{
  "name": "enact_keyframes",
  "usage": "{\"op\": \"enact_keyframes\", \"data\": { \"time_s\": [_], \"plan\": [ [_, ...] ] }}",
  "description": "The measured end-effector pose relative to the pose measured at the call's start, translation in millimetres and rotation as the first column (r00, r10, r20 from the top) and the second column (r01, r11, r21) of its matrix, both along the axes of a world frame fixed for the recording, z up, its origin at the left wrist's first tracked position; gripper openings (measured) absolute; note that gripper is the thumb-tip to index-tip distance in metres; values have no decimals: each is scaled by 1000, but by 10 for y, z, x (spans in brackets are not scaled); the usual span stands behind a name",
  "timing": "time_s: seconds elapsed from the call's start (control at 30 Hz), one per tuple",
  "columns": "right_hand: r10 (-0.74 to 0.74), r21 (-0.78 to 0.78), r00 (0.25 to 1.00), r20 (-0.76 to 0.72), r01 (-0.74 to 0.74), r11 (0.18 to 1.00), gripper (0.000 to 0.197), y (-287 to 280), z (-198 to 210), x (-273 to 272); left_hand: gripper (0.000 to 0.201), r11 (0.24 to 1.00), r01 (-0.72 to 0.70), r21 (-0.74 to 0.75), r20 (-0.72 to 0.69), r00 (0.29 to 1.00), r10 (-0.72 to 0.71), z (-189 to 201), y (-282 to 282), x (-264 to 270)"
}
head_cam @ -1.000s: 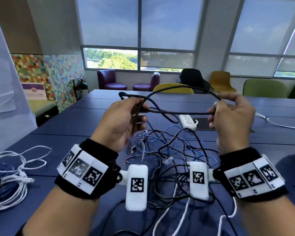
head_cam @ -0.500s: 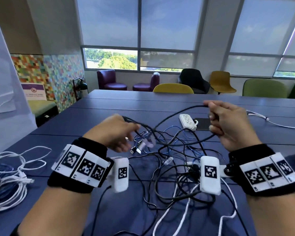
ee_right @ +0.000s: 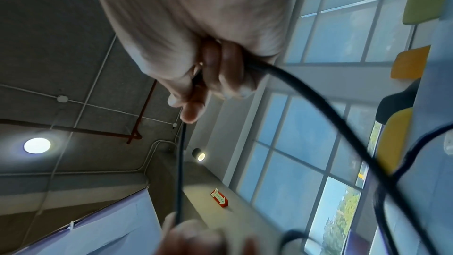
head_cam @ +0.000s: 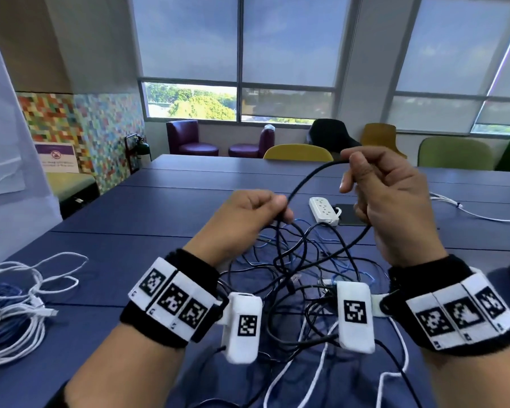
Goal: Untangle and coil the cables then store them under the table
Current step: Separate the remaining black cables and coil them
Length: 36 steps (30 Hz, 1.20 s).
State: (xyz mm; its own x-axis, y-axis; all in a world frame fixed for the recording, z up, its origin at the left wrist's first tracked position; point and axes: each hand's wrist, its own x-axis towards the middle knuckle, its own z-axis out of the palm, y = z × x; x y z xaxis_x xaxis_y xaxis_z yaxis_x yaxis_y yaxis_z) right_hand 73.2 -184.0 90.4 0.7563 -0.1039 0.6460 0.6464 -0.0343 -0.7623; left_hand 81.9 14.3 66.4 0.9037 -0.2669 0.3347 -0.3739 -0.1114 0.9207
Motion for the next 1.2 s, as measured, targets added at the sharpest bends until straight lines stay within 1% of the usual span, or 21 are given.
{"op": "enact_keyframes", "data": {
  "time_s": [0.03,0.1,0.17,0.27,0.3,0.33,0.37,0.4,0.43,0.5,0.57,0.63,0.67,0.73,0.83,0.9,1.0,1.07,1.13,1.17,1.2],
  "plan": [
    [-49,-28,998,30,50,998,10,-29,3,9,32,975,25,-219,-49,998,-36,34,11,-1],
    [-108,-128,992,72,117,985,5,-58,-3,29,33,803,93,-589,-116,973,-198,135,79,-20],
    [-130,-255,987,94,150,955,4,-46,-39,55,32,673,146,-725,-133,929,-346,202,142,-52],
    [-173,-373,980,103,199,906,11,-17,-105,98,34,544,312,-779,-35,844,-534,262,185,-119],
    [-185,-365,978,98,208,907,11,-18,-108,104,34,553,365,-749,10,841,-542,278,194,-150],
    [-187,-301,980,71,200,932,11,-35,-103,115,33,621,388,-681,36,865,-501,290,200,-173],
    [-160,-173,987,15,160,972,13,-56,-81,112,31,739,367,-565,54,910,-411,297,197,-185],
    [-83,4,995,-61,83,997,15,-75,-44,94,26,856,300,-421,83,953,-293,286,183,-183],
    [33,184,992,-123,-10,983,17,-91,1,65,20,933,200,-300,109,979,-175,263,160,-170],
    [239,352,954,-184,-163,922,22,-103,71,-7,15,974,27,-226,72,997,-11,187,106,-130],
    [331,227,904,-269,-275,934,22,-64,92,-69,20,954,-76,-290,-4,997,78,103,51,-73],
    [238,-89,907,-348,-284,955,24,19,60,-114,23,897,-161,-411,-48,987,155,44,-17,-28],
    [161,-255,925,-344,-257,932,24,79,26,-124,24,843,-183,-506,-85,983,163,26,-47,-14],
    [57,-484,954,-295,-200,852,18,214,-62,-123,27,668,-225,-709,-230,970,83,15,-97,-19],
    [41,-570,950,-308,-219,792,22,377,-185,-121,29,416,-289,-862,-366,923,-116,27,-117,-41],
    [42,-564,948,-315,-222,795,22,411,-209,-126,33,336,-308,-890,-379,910,-168,46,-86,-32],
    [80,-543,939,-333,-261,798,20,414,-175,-155,32,343,-302,-890,-367,919,-145,98,1,-22],
    [158,-424,919,-361,-312,850,23,416,-181,-132,24,431,-257,-865,-353,922,-159,170,68,-47],
    [184,-224,913,-364,-277,935,22,403,-194,-74,25,528,-125,-840,-313,906,-283,255,145,-72],
    [164,-146,920,-356,-228,963,20,379,-198,-39,29,533,-46,-845,-275,892,-359,295,191,-83],
    [131,-105,928,-348,-177,978,18,350,-205,-8,32,497,20,-868,-222,878,-424,323,249,-87]
  ]
}}
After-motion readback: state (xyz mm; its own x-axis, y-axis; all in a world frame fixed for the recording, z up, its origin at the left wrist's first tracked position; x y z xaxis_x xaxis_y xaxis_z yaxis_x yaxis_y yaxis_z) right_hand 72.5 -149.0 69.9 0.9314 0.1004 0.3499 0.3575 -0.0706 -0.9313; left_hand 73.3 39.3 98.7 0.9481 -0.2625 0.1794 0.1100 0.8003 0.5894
